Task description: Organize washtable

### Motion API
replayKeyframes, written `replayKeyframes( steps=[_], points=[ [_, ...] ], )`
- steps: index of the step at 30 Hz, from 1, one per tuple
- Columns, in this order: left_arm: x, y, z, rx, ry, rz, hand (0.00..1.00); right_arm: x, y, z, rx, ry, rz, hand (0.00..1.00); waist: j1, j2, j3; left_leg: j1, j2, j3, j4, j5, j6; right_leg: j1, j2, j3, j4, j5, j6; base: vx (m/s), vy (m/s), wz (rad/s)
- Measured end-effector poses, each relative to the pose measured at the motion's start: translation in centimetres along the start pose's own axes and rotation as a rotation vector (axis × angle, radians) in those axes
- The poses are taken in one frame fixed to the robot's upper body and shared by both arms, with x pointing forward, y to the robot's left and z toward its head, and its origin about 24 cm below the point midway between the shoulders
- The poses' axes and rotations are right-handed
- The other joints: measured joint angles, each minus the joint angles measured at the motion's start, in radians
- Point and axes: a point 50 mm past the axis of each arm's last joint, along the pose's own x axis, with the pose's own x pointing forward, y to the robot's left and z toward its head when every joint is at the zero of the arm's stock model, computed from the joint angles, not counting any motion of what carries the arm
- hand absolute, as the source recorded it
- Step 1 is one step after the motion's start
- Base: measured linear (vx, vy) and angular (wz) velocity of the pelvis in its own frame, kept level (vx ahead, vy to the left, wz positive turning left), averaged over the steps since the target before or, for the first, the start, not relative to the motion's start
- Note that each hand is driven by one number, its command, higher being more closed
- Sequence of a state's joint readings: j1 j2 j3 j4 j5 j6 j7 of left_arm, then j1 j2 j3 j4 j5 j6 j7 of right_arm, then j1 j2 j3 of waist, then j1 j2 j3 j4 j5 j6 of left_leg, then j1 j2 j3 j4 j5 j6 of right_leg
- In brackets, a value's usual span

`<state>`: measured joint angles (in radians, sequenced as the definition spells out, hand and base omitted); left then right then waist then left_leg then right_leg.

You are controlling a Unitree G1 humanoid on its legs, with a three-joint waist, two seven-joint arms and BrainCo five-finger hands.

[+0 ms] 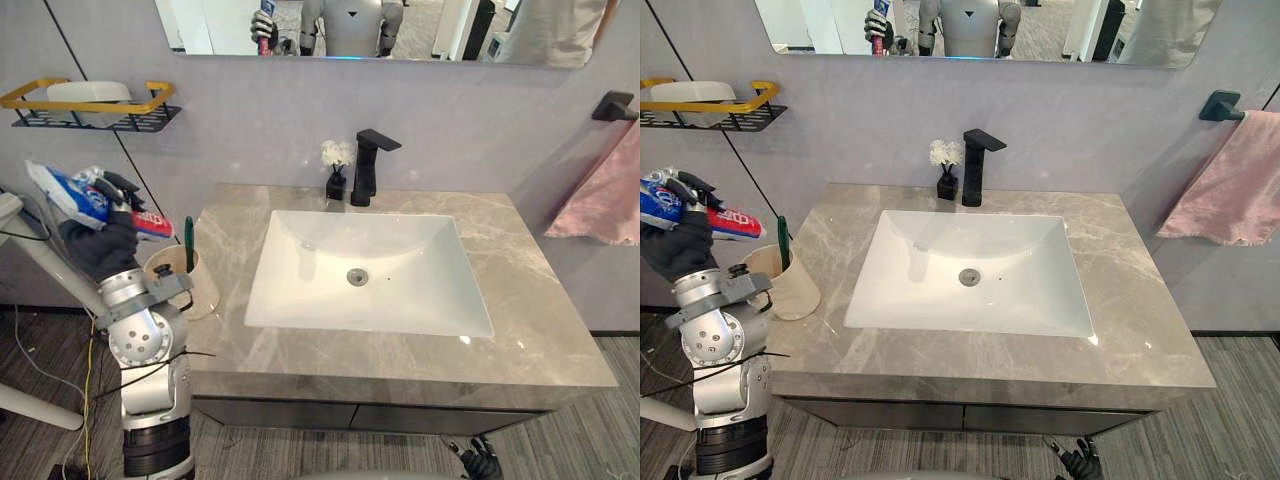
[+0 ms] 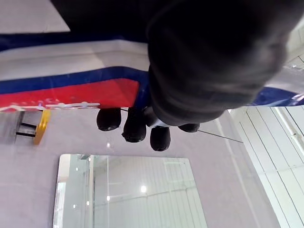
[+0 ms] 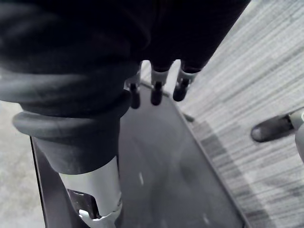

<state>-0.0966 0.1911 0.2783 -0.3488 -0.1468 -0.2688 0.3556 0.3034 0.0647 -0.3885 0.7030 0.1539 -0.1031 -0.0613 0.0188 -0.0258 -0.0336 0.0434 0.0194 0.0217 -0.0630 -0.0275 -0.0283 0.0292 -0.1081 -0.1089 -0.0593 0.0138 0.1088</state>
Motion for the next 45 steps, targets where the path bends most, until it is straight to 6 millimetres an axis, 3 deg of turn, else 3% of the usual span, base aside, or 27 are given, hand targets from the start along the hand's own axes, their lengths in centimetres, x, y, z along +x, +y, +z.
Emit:
replayKeyframes(
  steps=[10,21,22,31,45],
  points=[
    [-0.6,2.4,-1.5,0.061,0.078,0.087,1.00,0.1,0.2,0.2,-0.024,-0.004,0.018,0.00,0.003,-0.007,0.014,-0.003,0.001,0.000,-0.001,-0.002,-0.002,-0.003,0.001,0.000,0.000,-0.001,-0.002,0.00,0.000,0.00],
    [-1.8,2.9,-4.4,0.092,0.228,0.096,1.00,0.0,0.2,-0.4,-0.039,0.021,0.020,0.00,0.016,-0.009,0.017,-0.016,0.000,0.000,-0.001,0.000,0.000,-0.019,0.001,0.000,0.001,-0.002,-0.003,0.00,0.000,0.00],
    [-2.0,2.9,-4.8,0.096,0.248,0.095,0.00,0.0,0.2,-0.4,-0.040,0.022,0.020,0.00,0.019,-0.008,0.017,-0.017,0.000,-0.001,-0.001,0.000,0.000,-0.019,0.001,0.000,0.001,-0.002,-0.003,0.00,0.000,0.00],
    [-2.7,3.9,-6.5,0.127,0.337,0.077,0.00,0.3,0.2,0.2,-0.060,0.006,0.027,0.00,0.022,-0.009,0.016,-0.009,-0.002,0.000,-0.003,0.000,0.001,-0.018,0.001,-0.008,-0.005,-0.001,-0.004,0.00,0.000,0.00],
    [-2.0,3.5,-5.7,0.052,0.300,0.083,0.00,0.5,0.6,0.3,-0.065,0.008,0.038,0.00,0.022,-0.015,0.015,-0.014,-0.002,-0.007,0.000,0.000,0.000,-0.013,0.000,-0.005,-0.017,0.003,-0.004,-0.01,-0.003,0.01]
  ],
)
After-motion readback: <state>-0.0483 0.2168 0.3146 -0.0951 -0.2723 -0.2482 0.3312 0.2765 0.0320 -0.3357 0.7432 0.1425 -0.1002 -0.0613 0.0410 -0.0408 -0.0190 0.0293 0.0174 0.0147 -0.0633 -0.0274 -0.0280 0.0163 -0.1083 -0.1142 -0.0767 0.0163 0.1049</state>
